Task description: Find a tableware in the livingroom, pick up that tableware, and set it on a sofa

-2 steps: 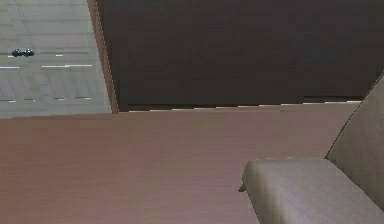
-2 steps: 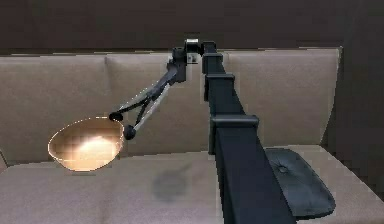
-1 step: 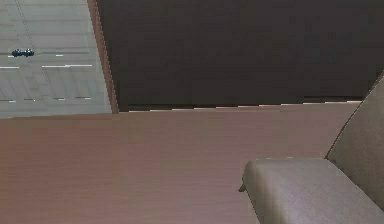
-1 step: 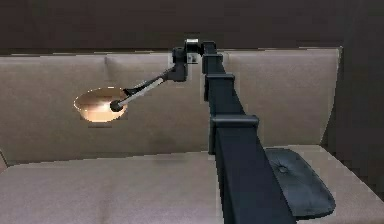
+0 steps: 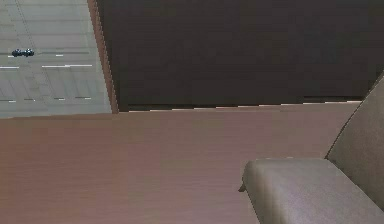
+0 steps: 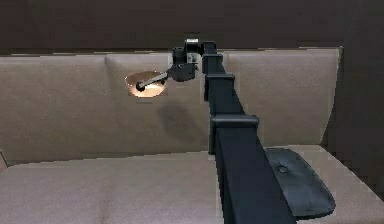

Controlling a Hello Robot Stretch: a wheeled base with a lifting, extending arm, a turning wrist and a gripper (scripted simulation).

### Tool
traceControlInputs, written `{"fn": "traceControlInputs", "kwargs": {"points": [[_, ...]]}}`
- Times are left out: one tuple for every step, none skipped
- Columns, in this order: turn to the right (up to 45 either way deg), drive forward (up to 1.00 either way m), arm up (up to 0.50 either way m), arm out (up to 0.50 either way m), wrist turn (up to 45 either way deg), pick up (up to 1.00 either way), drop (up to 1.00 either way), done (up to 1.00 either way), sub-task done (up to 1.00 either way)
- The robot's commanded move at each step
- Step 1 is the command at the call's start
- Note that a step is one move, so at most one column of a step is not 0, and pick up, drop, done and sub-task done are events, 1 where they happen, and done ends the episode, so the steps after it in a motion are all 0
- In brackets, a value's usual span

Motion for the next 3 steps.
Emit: {"fn": "traceControlInputs", "kwargs": {"points": [[0.0, 0.0, 0.0, 0.0, 45.0, 0.0, 0.0, 0.0, 0.0], [0.0, 0.0, 0.0, 0.0, 6.0, 0.0, 0.0, 0.0, 0.0], [0.0, 0.0, -0.4, 0.0, 0.0, 0.0, 0.0, 0.0, 0.0]]}}
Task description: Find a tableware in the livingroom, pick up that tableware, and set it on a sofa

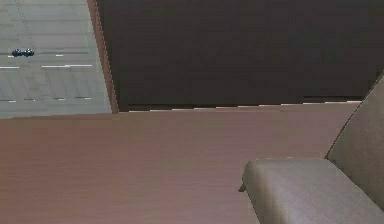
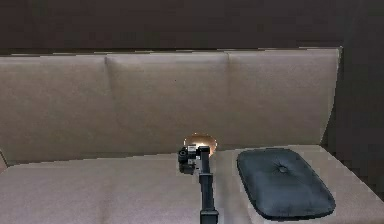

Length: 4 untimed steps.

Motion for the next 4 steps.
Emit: {"fn": "traceControlInputs", "kwargs": {"points": [[0.0, 0.0, -0.32, 0.0, 0.0, 0.0, 0.0, 0.0, 0.0], [0.0, 0.0, 0.0, 0.0, 0.0, 0.0, 1.0, 0.0, 0.0], [0.0, 0.0, 0.1, 0.0, 0.0, 0.0, 0.0, 0.0, 0.0], [0.0, 0.0, 0.0, -0.08, 0.0, 0.0, 0.0, 0.0, 0.0]]}}
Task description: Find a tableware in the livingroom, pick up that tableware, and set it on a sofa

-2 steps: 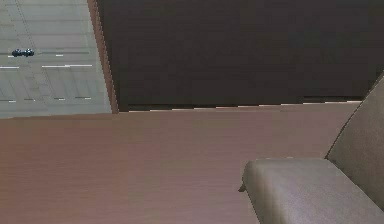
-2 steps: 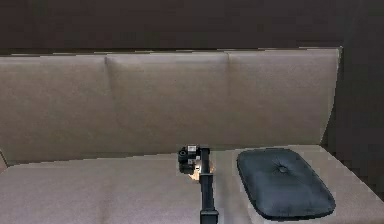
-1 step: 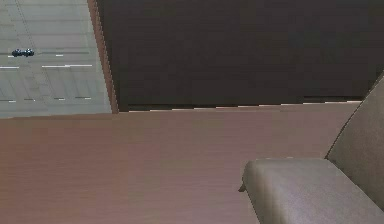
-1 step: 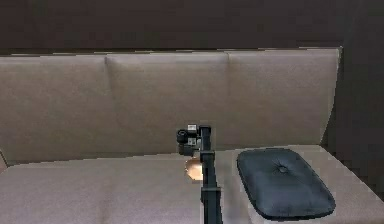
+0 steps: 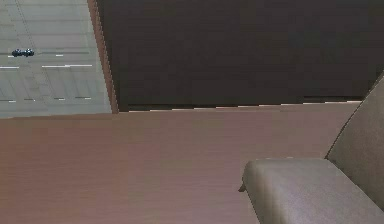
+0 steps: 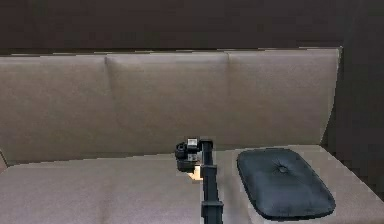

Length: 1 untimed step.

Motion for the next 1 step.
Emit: {"fn": "traceControlInputs", "kwargs": {"points": [[0.0, 0.0, 0.0, 0.0, 0.0, 0.0, 0.0, 1.0, 0.0]]}}
